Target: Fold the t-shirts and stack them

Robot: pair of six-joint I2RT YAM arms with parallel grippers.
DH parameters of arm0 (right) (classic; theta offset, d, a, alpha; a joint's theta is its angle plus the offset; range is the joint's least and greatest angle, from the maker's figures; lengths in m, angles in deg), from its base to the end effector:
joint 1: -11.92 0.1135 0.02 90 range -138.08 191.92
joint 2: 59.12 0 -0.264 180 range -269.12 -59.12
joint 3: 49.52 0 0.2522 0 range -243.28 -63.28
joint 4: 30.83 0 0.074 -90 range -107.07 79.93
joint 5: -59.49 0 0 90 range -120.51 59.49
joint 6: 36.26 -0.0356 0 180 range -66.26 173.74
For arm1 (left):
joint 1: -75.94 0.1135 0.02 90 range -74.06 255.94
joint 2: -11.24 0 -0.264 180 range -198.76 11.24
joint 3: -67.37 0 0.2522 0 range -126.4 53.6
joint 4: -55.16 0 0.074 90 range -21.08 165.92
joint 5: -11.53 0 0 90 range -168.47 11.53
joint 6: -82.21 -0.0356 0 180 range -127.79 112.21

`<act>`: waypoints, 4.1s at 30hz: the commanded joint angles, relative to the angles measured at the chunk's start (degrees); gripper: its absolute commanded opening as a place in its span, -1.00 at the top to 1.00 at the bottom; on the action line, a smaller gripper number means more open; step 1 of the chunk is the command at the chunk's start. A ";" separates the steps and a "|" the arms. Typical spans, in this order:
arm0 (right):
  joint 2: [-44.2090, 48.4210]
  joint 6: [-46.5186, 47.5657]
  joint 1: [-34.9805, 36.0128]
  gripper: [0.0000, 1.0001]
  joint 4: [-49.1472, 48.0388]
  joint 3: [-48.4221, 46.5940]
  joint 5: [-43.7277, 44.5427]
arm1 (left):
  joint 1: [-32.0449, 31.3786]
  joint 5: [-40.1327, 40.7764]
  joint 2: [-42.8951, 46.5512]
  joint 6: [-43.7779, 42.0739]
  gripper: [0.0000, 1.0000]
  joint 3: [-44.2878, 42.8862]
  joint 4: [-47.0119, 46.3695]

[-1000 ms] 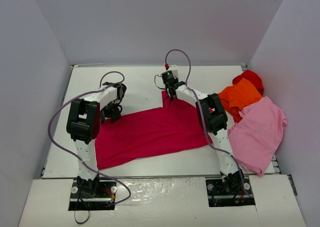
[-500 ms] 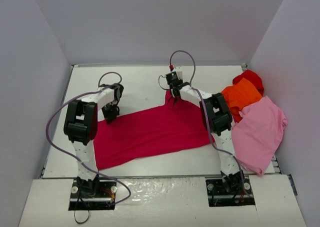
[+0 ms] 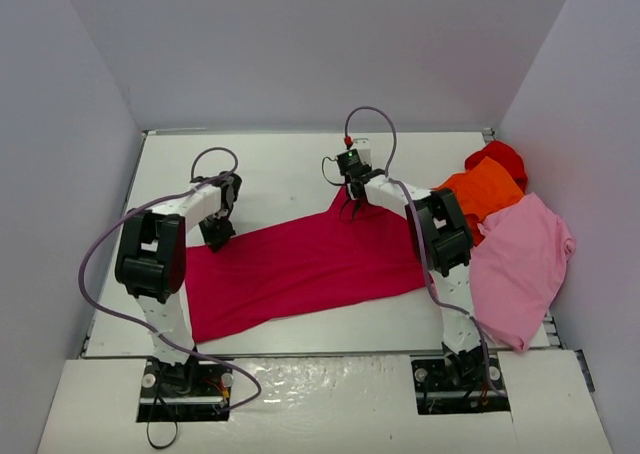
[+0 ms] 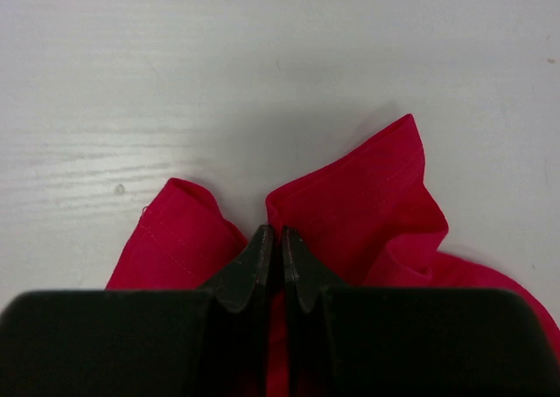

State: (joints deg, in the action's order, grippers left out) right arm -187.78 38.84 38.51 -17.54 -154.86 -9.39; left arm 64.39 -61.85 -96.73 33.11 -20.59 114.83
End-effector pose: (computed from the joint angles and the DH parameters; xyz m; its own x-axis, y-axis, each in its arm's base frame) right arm 0.4552 0.2135 0.1559 -0.5562 -0.0102 -0.8310 -0.0164 0.9999 -0.0013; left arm 0.3526 -0.0617 0.1720 -0.8213 -0.4725 -0.3196 -0.5240 0.8463 0.0954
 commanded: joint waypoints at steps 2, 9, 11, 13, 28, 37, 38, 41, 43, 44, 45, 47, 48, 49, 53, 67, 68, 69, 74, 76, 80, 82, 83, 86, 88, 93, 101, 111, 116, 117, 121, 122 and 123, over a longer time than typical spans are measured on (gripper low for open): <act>5.24 -0.34 -0.46 1.00 10.81 5.46 0.15 | 0.65 3.30 8.70 0.11 1.00 -1.60 4.58; 13.17 -0.83 -0.38 1.00 10.48 11.10 2.22 | 0.67 4.21 11.73 -0.19 1.00 -1.92 7.16; 15.17 -1.29 -0.40 1.00 10.48 12.68 3.04 | 0.65 4.08 11.93 -0.34 1.00 -1.99 7.70; 17.11 -1.73 -0.40 1.00 10.56 14.04 3.67 | 0.58 4.03 12.07 -0.46 1.00 -1.94 8.17; 26.08 -1.96 -0.59 1.00 11.17 12.70 5.91 | 0.13 4.97 14.94 -1.18 1.00 -3.55 11.10; 28.09 -2.78 0.83 1.00 12.15 10.78 4.08 | -0.29 5.76 15.62 -1.13 1.00 -4.07 12.91; 29.28 -2.77 0.83 1.00 12.15 11.41 4.07 | -0.28 5.70 15.63 -1.18 1.00 -4.17 13.01; 32.23 -2.17 0.83 1.00 11.71 12.43 3.99 | -0.40 5.03 15.23 -1.34 1.00 -4.48 12.97; 33.18 -0.36 0.83 1.00 8.67 12.38 3.62 | -0.50 4.48 14.99 -1.22 1.00 -4.49 12.73; 32.83 0.94 0.83 1.00 6.53 11.76 3.23 | -0.68 4.18 14.84 -1.13 1.00 -4.37 12.43; 32.48 2.25 0.83 1.00 4.39 11.14 2.85 | -0.86 3.89 14.69 -1.04 1.00 -4.25 12.13; 29.03 4.66 0.83 1.00 2.36 8.79 1.36 | -1.35 3.56 14.28 -0.86 1.00 -4.00 11.95; 27.31 5.14 0.83 1.00 1.79 7.41 1.03 | -1.56 3.56 14.20 -0.77 1.00 -3.94 11.87; 25.80 5.36 0.86 1.00 0.69 6.13 -0.38 | -1.69 3.59 14.07 -0.68 1.00 -3.82 11.84; 24.08 6.38 2.22 1.00 -3.37 5.57 -5.79 | -1.98 3.68 13.42 -0.51 1.00 -3.50 11.92; 41.42 8.36 8.56 1.00 -6.96 22.53 -3.24 | -2.95 3.15 10.50 -0.65 1.00 -4.21 11.84; 43.00 7.91 9.19 1.00 -6.27 24.08 -2.19 | -3.05 3.15 10.42 -0.64 1.00 -4.21 11.85; 44.64 7.57 9.82 1.00 -5.40 25.35 -1.24 | -3.13 3.16 10.42 -0.56 1.00 -4.20 11.91; 56.45 2.88 13.41 1.00 0.58 33.06 4.36 | -3.36 3.22 10.07 -0.71 1.00 -3.89 11.50; 60.19 -0.69 14.21 1.00 3.65 36.01 3.65 | -3.44 3.04 9.76 -0.74 1.00 -3.91 11.40; 66.43 -9.13 16.44 1.00 8.15 42.17 3.65 | -4.08 3.15 9.54 -0.56 1.00 -3.77 11.40; 68.62 -11.76 17.23 1.00 9.58 44.78 3.90 | -4.31 3.15 9.54 -0.39 1.00 -3.57 11.38; 69.48 -12.71 17.58 1.00 10.38 45.78 3.86 | -4.41 3.15 9.54 -0.39 1.00 -3.52 11.33; 70.61 -14.90 18.61 1.00 11.63 47.99 3.76 | -4.75 3.29 9.23 -0.35 1.00 -3.55 11.67; 70.74 -15.91 19.20 1.00 12.29 48.25 4.01 | -4.88 3.33 9.19 -0.30 1.00 -3.59 11.75; 70.70 -17.65 20.76 1.00 13.69 48.98 6.09 | -4.88 3.52 9.21 -0.21 1.00 -3.43 11.68; 60.17 -9.62 19.94 1.00 10.50 43.30 17.74 | -5.04 2.89 8.32 -0.39 1.00 -3.66 11.39; 39.67 -0.11 3.72 1.00 -7.62 26.71 0.59 | -5.68 3.11 8.79 0.01 1.00 -3.37 11.62; 28.36 3.74 1.17 1.00 -7.80 14.71 -3.11 | -5.76 3.68 8.75 -0.12 1.00 -3.69 12.02; 26.80 4.16 0.76 1.00 -7.76 12.59 -3.68 | -5.80 3.76 8.71 -0.16 1.00 -3.95 12.09; 20.68 5.86 -0.04 1.00 -7.80 4.12 -6.10 | -5.85 3.86 8.31 -0.30 1.00 -4.61 12.16; 19.37 6.56 -0.05 1.00 -7.80 2.20 -7.06 | -5.85 3.86 8.18 -0.30 1.00 -4.83 12.25; 18.31 7.20 -0.01 1.00 -7.80 1.04 -7.60 | -5.85 3.86 8.05 -0.38 1.00 -4.95 12.24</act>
State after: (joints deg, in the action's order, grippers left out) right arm -167.42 42.05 39.15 -22.16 -146.57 -13.66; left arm 58.81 -59.31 -89.39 32.89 -22.02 125.74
